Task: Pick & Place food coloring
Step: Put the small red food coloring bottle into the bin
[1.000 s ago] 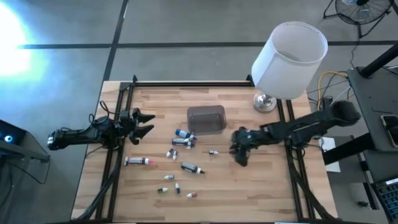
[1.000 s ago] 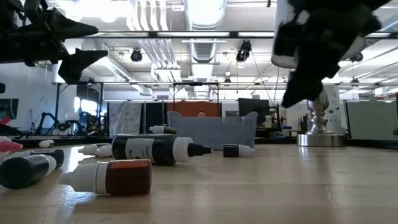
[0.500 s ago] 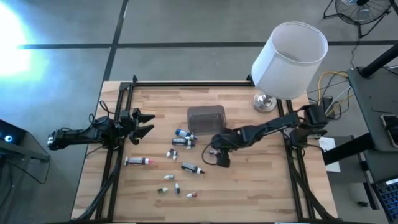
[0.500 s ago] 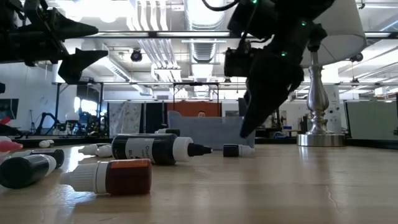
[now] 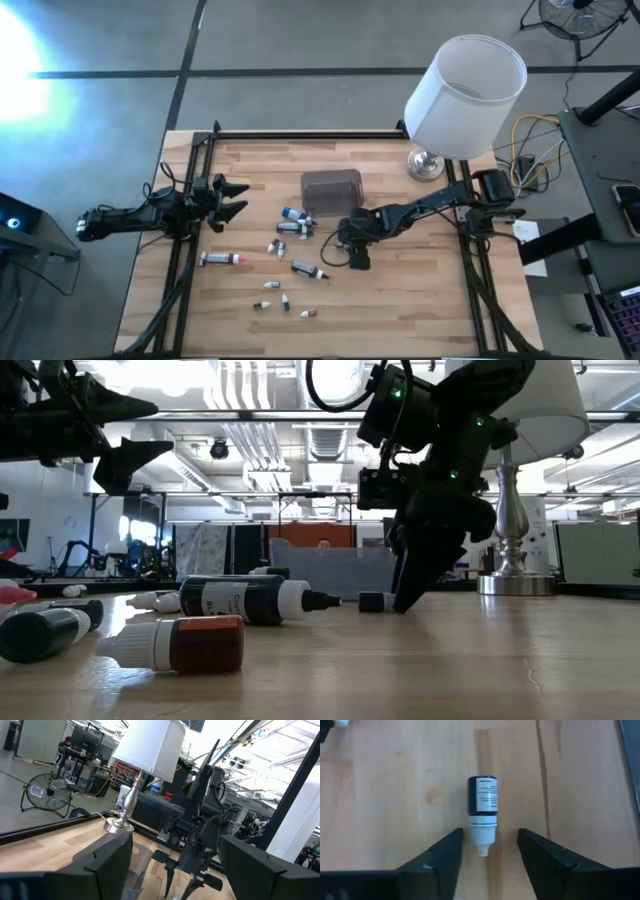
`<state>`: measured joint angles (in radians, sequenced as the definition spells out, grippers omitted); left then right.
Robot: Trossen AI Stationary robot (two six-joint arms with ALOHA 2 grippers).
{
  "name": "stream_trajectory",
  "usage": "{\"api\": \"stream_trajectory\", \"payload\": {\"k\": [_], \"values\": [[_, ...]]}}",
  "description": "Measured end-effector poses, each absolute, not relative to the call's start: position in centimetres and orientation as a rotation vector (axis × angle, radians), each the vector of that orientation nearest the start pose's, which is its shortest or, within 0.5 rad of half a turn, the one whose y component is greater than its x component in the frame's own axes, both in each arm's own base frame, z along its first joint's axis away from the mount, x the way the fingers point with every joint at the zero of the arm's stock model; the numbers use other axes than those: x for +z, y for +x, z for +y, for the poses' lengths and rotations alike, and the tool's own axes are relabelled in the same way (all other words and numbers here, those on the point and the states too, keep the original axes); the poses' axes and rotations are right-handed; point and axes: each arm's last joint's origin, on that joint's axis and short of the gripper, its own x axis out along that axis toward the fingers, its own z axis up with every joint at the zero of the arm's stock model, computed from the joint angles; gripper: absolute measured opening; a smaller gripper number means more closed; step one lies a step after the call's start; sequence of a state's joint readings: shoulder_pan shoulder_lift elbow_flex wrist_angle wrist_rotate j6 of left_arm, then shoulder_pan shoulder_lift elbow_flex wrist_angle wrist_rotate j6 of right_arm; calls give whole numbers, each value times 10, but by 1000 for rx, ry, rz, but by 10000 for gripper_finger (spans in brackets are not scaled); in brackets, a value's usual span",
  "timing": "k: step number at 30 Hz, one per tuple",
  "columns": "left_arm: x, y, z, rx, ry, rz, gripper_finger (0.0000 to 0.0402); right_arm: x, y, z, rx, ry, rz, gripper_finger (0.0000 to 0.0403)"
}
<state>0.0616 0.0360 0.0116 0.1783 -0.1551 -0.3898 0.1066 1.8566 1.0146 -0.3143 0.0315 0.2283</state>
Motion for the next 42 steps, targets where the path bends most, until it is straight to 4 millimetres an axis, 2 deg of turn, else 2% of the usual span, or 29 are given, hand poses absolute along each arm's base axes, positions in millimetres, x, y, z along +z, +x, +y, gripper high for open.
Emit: {"api": "stream_trajectory", "payload": {"k": [10, 12, 18, 22, 25, 27, 29, 31, 34, 38, 42], "values": [[182, 97, 10, 184, -395, -193, 268, 131, 337, 33, -76, 124, 1156, 19], [182, 97, 10, 184, -395, -194, 268, 139, 336, 33, -81, 122, 1167, 14], [182, 97, 10, 183, -395, -195, 268, 183, 336, 37, -162, 78, 1132, 12], [182, 97, 10, 183, -395, -196, 268, 217, 336, 33, -313, 62, 1093, 8], [182, 97, 10, 183, -395, -195, 268, 239, 333, 13, -506, 147, 1026, 7], [182, 97, 10, 183, -395, -194, 268, 246, 332, -5, -611, 221, 977, 7], [182, 97, 10, 183, -395, -195, 268, 249, 333, -22, -636, 272, 961, 8], [182, 97, 10, 184, -395, -193, 268, 252, 334, -31, -560, 314, 979, 8], [182, 97, 10, 184, -395, -193, 268, 248, 328, -25, -404, 296, 1100, 11], [182, 97, 10, 184, -395, -193, 268, 240, 309, 5, -204, 176, 1289, 42], [182, 97, 10, 183, -395, -194, 268, 229, 301, 44, 168, -68, 1328, 107]]}}
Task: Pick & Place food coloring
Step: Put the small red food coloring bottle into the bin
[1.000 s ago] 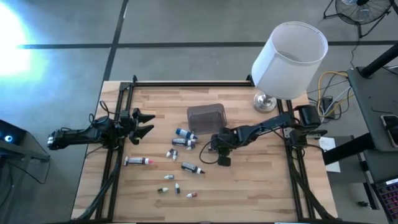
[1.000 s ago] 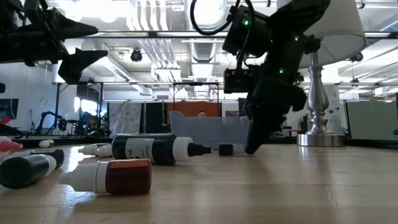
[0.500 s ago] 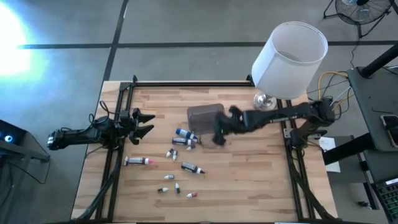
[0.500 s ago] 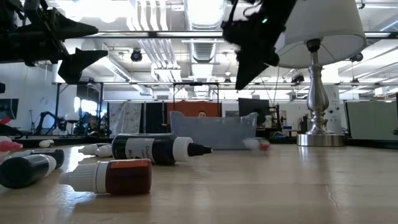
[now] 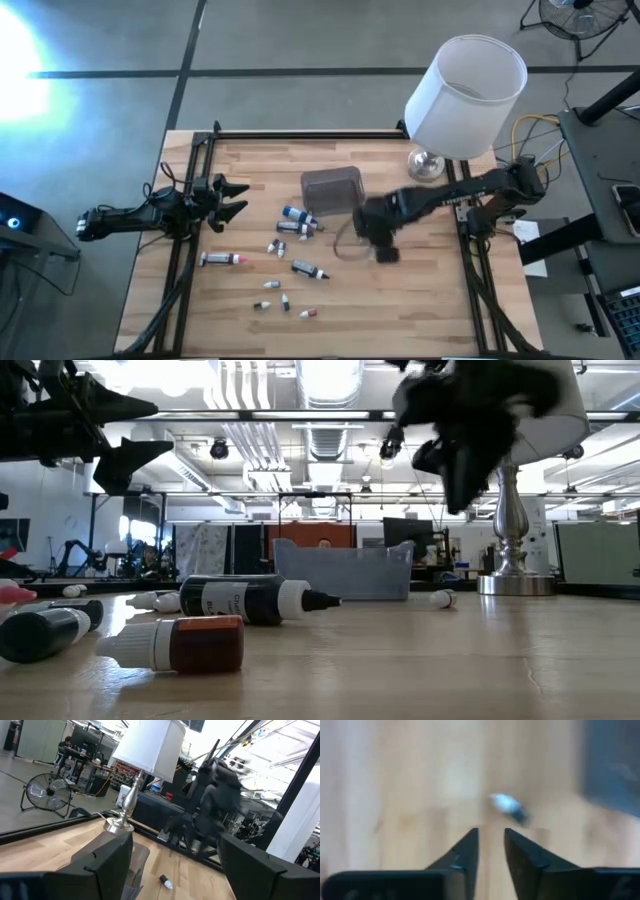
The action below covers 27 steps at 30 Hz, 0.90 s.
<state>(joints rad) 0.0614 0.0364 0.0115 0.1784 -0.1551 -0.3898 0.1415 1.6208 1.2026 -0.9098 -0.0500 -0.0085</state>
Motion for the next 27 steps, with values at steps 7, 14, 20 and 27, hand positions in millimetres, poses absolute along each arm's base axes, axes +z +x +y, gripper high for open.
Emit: {"api": "stream_trajectory", "payload": {"k": [7, 14, 20, 27], "values": [[182, 97, 10, 183, -395, -196, 268, 193, 310, 64, 210, -365, 1303, 233], [182, 97, 10, 184, -395, -193, 268, 163, 313, 59, 243, -416, 1311, 271], [182, 97, 10, 183, -395, -195, 268, 149, 320, 45, 175, -561, 1319, 248], [182, 97, 10, 183, -395, -195, 268, 142, 319, 34, 247, -445, 1336, 227]]}}
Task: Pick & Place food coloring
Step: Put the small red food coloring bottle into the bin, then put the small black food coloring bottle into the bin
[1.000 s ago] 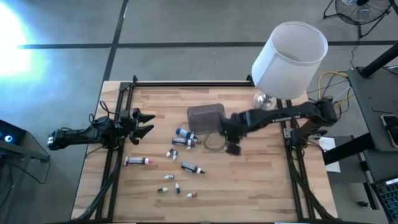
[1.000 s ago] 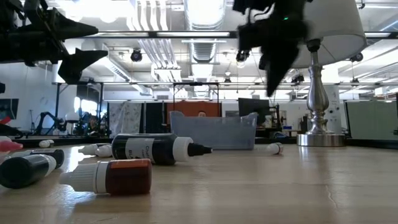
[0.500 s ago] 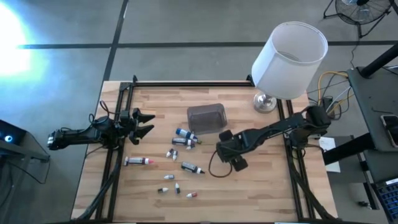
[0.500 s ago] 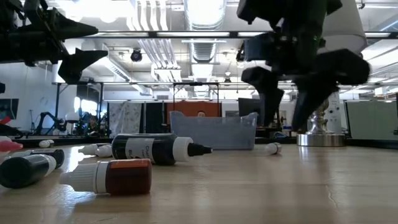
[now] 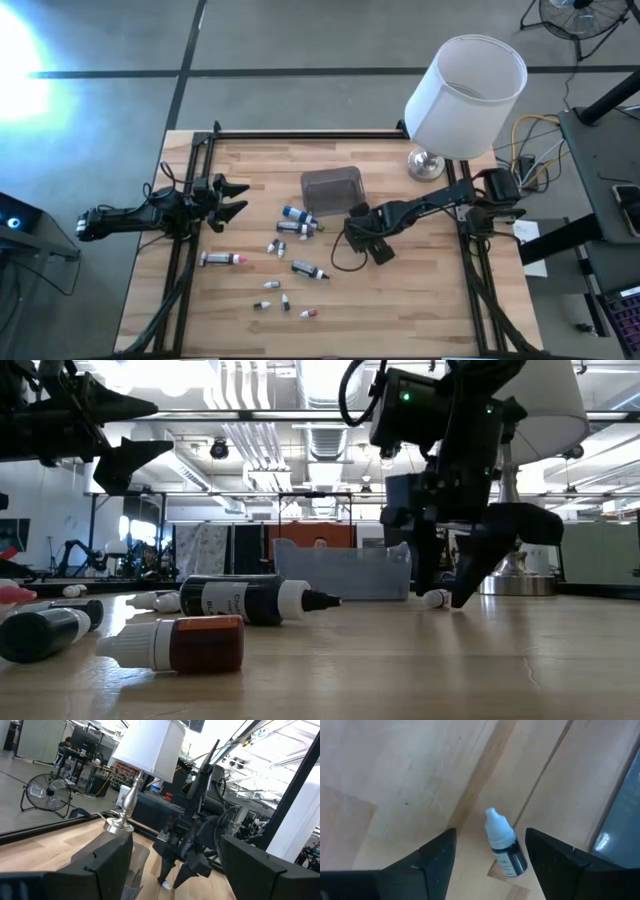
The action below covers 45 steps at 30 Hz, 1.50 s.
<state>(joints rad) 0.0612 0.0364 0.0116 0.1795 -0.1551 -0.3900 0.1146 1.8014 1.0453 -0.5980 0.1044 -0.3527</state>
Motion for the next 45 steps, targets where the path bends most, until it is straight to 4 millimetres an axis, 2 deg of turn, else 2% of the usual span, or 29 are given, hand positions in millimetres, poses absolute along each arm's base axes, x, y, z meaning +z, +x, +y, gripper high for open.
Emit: {"api": "stream_trajectory", "payload": {"k": [9, 20, 23, 25, 28, 30, 32, 35, 37, 39, 42, 45], "values": [[182, 97, 10, 183, -395, -194, 268, 133, 321, 30, 298, -448, 1353, 170], [182, 97, 10, 183, -395, -193, 268, 130, 318, 31, 289, -399, 1386, 41], [182, 97, 10, 184, -395, -194, 268, 139, 317, 30, 230, -337, 1375, 41], [182, 97, 10, 183, -395, -193, 268, 154, 319, 30, 171, -280, 1357, 41], [182, 97, 10, 183, -395, -195, 268, 211, 332, 28, 14, -197, 1159, 41], [182, 97, 10, 183, -395, -195, 268, 243, 335, 19, -94, -142, 1046, 41], [182, 97, 10, 183, -395, -194, 268, 261, 340, 1, -175, -55, 966, 41], [182, 97, 10, 183, -395, -194, 268, 262, 341, -38, -283, 112, 949, 75], [182, 97, 10, 183, -395, -194, 268, 253, 342, -63, -309, 254, 966, 120], [182, 97, 10, 183, -395, -194, 268, 239, 342, -79, -324, 364, 1005, 171], [182, 97, 10, 183, -395, -194, 268, 233, 343, -87, -285, 451, 1024, 241], [182, 97, 10, 184, -395, -194, 268, 244, 342, -81, -251, 418, 1000, 291]]}}
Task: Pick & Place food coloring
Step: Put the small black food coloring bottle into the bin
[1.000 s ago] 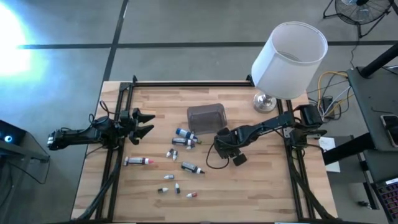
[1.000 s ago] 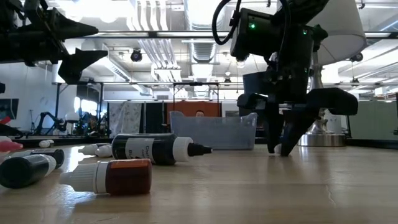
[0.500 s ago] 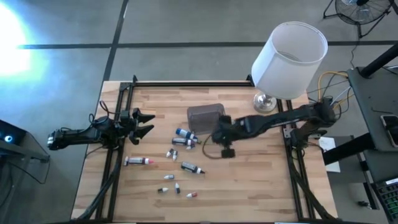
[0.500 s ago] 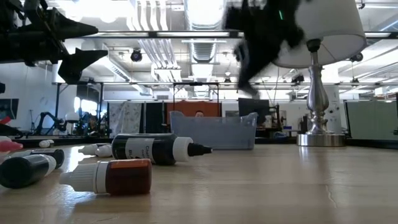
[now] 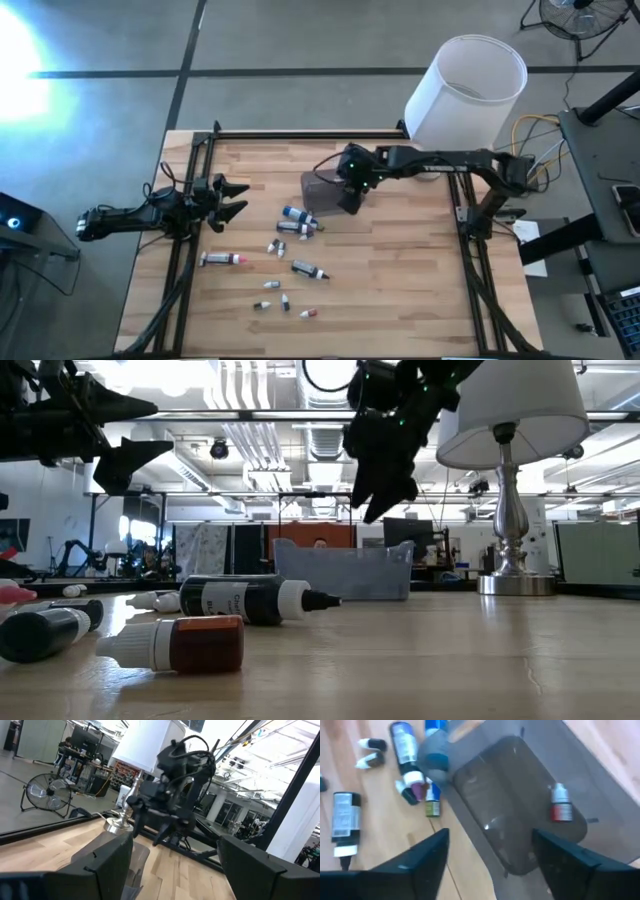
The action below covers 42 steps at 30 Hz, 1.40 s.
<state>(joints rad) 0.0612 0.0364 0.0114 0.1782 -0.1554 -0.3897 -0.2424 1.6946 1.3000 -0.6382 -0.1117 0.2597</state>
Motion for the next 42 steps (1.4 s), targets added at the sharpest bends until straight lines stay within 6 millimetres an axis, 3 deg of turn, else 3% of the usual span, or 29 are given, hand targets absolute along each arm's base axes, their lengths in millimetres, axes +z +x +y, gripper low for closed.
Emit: {"api": "stream_trajectory", "payload": {"k": [5, 12, 14, 17, 21, 24, 30, 35, 42], "values": [[185, 96, 13, 256, -345, -239, 268, 268, 329, -55, -271, 347, 982, 321], [194, 94, 13, 209, -606, -360, 268, 273, 315, -15, -340, 353, 1076, 315], [201, 92, 12, 132, -765, -425, 268, 273, 314, -5, -339, 374, 1082, 309], [207, 92, 9, 0, -840, -442, 268, 269, 317, 5, -366, 389, 1080, 302], [209, 97, 3, -184, -946, -279, 268, 268, 316, 17, -382, 388, 1085, 295], [213, 102, -3, -199, -934, 13, 268, 264, 311, 25, -437, 357, 1121, 292], [226, 99, -6, 152, -852, 725, 268, 261, 305, 33, -540, 356, 1124, 291], [237, 118, -6, 249, -919, 851, 268, 253, 301, 33, -561, 403, 1167, 292], [223, 150, -10, 201, -994, 861, 268, 227, 286, 46, -602, 453, 1255, 290]]}}
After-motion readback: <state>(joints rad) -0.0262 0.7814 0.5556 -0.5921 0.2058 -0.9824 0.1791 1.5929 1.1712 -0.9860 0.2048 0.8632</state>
